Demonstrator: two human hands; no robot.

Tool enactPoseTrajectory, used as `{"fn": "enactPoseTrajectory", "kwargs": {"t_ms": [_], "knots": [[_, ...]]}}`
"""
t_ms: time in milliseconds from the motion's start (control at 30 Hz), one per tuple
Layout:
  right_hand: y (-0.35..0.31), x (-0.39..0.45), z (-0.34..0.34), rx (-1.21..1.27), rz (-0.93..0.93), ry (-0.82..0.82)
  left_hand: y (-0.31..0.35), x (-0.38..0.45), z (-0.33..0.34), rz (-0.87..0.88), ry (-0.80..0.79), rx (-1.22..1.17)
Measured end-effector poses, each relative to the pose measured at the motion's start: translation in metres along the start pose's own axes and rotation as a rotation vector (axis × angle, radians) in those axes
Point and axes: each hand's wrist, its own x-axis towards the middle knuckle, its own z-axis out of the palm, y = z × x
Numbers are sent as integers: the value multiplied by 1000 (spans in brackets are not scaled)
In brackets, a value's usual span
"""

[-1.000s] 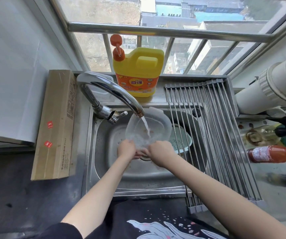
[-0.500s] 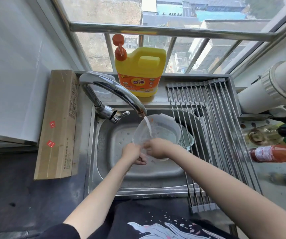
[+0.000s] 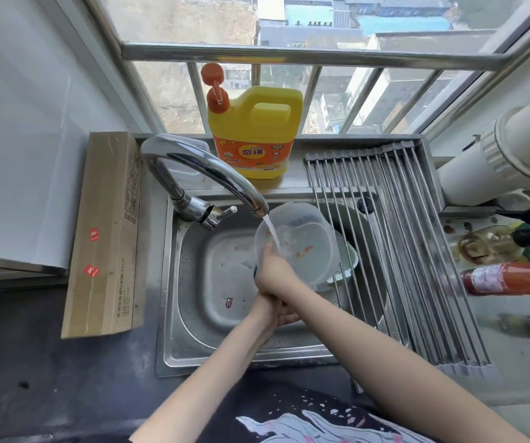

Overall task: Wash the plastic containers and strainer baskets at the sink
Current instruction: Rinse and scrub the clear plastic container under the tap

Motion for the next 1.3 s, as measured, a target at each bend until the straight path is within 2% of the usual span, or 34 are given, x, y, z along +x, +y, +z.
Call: {"fn": "enactPoseTrajectory", "kwargs": {"t_ms": [100,200,300,333,400,500,633,700,767,867,933,1000,1100,1133,1200,1267,1300], "knots": [[-1,-7,-6,-203,-80,62,-4,-5,0,31,-92,52],[-6,-18,-15,-330,-221,128,0,-3,-13,54,-271,187],[-9,-25,-22,-413,-301,141,14,-2,-38,2,-385,344],[-7,-24,-21,-441,-323,121,20,0,-48,-26,-359,369],[2,-24,-15,-504,-352,102,35,5,-69,-52,-243,271],[15,-23,-8,-688,-410,171,63,15,-88,-20,-117,132],[36,-23,-5,-880,-478,352,77,31,-80,20,-10,271],[43,-19,-8,-893,-519,394,77,39,-72,66,44,271],[50,-8,-7,-831,-522,363,76,44,-64,107,64,261],[43,-10,-18,-638,-365,352,69,44,-48,169,65,235],[34,-8,-16,-481,-258,245,63,43,-37,216,75,217],[25,-4,-11,-368,-264,166,61,41,-29,271,103,229],[27,-1,-14,-225,-367,179,62,44,-26,293,151,161],[32,-1,-19,-262,-392,147,62,45,-28,289,173,153],[48,4,-29,-533,-399,104,60,47,-35,273,210,162],[59,9,-35,-794,-274,81,57,48,-38,241,200,222],[59,11,-36,-844,-181,60,55,46,-35,222,172,249]]}}
